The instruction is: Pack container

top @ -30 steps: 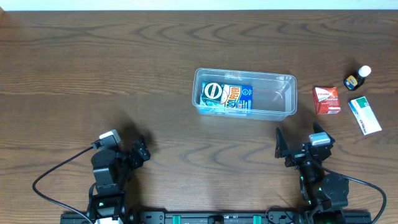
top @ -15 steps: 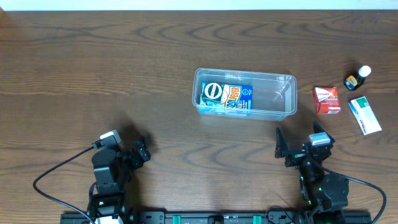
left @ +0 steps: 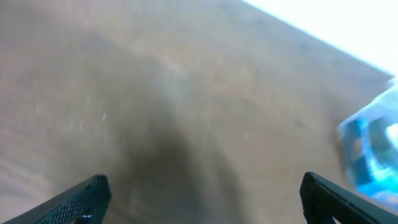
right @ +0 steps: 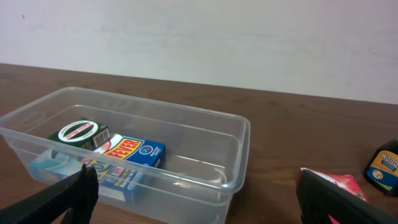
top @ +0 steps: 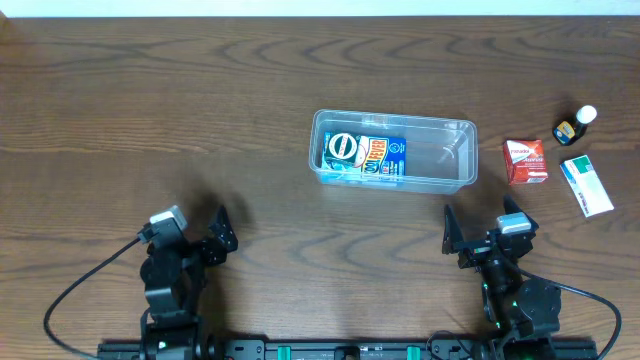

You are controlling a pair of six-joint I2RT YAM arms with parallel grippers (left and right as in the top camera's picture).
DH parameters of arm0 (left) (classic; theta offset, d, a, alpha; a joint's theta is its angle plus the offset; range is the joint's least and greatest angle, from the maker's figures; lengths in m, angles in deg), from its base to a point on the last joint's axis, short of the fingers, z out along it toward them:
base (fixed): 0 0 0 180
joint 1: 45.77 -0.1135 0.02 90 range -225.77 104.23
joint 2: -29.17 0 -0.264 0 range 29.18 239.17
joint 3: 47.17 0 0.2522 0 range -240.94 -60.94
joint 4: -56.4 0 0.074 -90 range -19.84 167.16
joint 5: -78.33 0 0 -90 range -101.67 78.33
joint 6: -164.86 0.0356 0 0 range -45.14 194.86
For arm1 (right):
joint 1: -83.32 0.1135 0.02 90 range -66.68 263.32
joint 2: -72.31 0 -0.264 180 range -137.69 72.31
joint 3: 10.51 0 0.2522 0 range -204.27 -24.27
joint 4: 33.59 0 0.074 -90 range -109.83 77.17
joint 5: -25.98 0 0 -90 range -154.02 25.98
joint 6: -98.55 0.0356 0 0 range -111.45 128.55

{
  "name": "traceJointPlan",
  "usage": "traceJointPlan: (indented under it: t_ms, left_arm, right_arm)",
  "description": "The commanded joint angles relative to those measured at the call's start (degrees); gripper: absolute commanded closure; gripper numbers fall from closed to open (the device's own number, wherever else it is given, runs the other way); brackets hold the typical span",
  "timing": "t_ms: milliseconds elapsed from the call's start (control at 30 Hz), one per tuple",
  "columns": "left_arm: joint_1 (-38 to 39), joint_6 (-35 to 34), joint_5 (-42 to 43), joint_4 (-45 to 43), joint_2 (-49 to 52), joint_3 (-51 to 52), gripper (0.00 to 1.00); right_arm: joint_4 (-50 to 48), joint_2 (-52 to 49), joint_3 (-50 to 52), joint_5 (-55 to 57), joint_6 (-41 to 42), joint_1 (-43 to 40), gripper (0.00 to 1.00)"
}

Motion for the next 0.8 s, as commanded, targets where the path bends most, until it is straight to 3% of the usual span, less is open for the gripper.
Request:
traceJointPlan:
  t_ms: [0,200,433,767]
  left_arm:
    - [2.38,1.14,-0.72,0.72,-4.55,1.92,0.02]
    - [9.01,1.16,-0.72,0.70,-10.51,1.92,0.02]
    - [10.03,1.14,-0.72,0.59,-18.25,1.92,0.02]
    - [10.08,1.16,-0.72,0.63,-17.49,1.92,0.02]
  right_arm:
    - [0.17,0.35,0.15,-0.02,-0.66,-0.66,0.01]
    - [0.17,0.35,0.15,-0.02,-0.66,-0.66,0.01]
    - [0.17,0.35,0.15,-0.02,-0.66,-0.66,0.01]
    - [0.17,0.35,0.15,-0.02,-0.66,-0.66,0.01]
